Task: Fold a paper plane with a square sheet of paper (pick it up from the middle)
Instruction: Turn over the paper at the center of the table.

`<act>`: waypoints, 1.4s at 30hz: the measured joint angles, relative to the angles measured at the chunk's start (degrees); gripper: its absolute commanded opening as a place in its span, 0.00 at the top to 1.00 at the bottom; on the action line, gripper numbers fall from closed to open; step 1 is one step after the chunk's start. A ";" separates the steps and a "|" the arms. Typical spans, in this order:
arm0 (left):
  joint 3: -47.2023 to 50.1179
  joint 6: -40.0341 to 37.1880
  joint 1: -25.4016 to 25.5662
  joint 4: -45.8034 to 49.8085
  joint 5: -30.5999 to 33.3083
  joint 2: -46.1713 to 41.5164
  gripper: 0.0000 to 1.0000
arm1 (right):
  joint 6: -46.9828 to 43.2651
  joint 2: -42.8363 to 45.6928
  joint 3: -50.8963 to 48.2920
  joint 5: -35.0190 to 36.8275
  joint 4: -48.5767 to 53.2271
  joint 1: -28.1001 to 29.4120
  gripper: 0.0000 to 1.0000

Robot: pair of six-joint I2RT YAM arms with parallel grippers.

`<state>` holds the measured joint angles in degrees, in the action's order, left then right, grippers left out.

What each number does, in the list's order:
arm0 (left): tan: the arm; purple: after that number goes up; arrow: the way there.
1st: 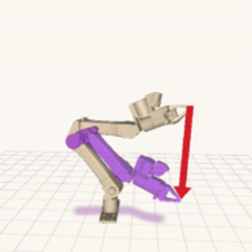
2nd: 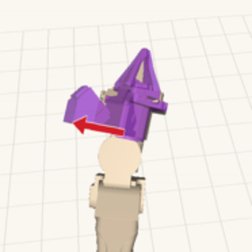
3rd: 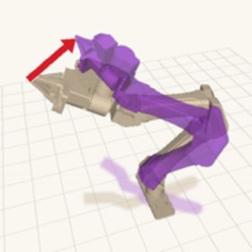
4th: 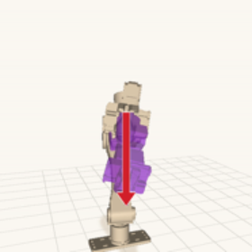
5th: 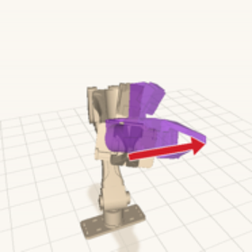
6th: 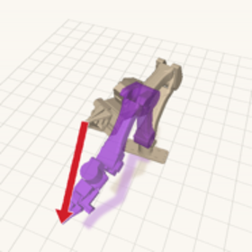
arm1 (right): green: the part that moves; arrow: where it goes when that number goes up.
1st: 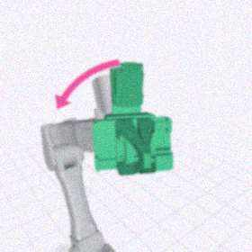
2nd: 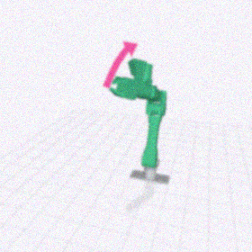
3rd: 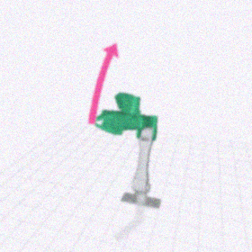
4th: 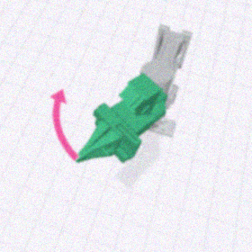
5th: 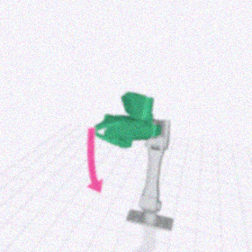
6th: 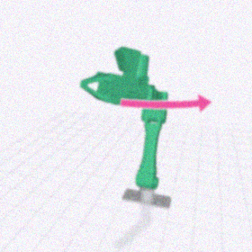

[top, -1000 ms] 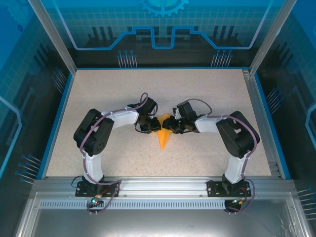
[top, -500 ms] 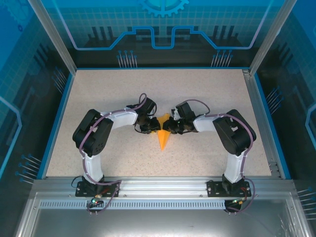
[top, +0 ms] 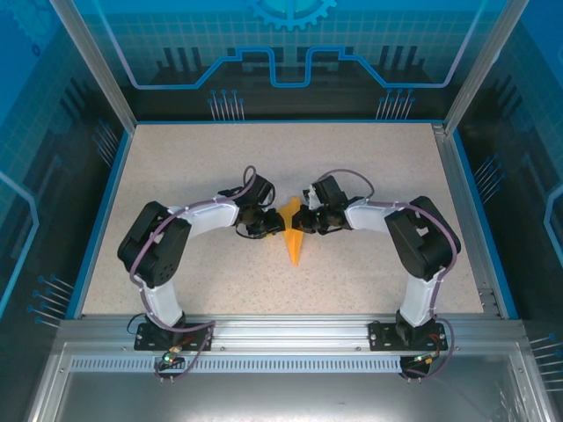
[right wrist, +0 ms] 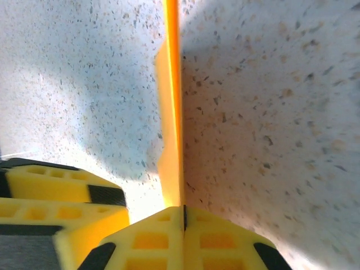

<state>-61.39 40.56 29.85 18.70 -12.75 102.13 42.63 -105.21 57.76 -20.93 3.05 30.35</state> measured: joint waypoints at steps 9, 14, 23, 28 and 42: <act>2.58 0.09 -0.13 -4.17 1.42 -5.66 0.68 | -6.23 8.94 4.17 14.82 16.17 1.64 0.97; 3.54 0.68 -0.13 -4.48 1.42 -5.66 0.69 | -7.39 9.31 7.78 24.96 24.98 6.08 0.98; 3.45 0.63 -2.03 -3.96 1.38 -5.66 0.69 | -7.78 8.81 11.30 40.19 33.88 11.45 1.00; 3.48 0.68 -2.75 -3.98 1.44 -5.97 0.69 | -8.02 6.60 15.61 44.63 40.00 11.65 1.00; 10.69 4.22 -5.05 -4.66 5.73 -13.18 0.68 | -7.04 -3.56 26.51 56.39 55.82 17.75 0.95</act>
<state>-50.70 44.77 24.80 14.04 -7.03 88.95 35.59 -108.77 84.27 35.46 58.87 48.10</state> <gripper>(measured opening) 0.311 0.044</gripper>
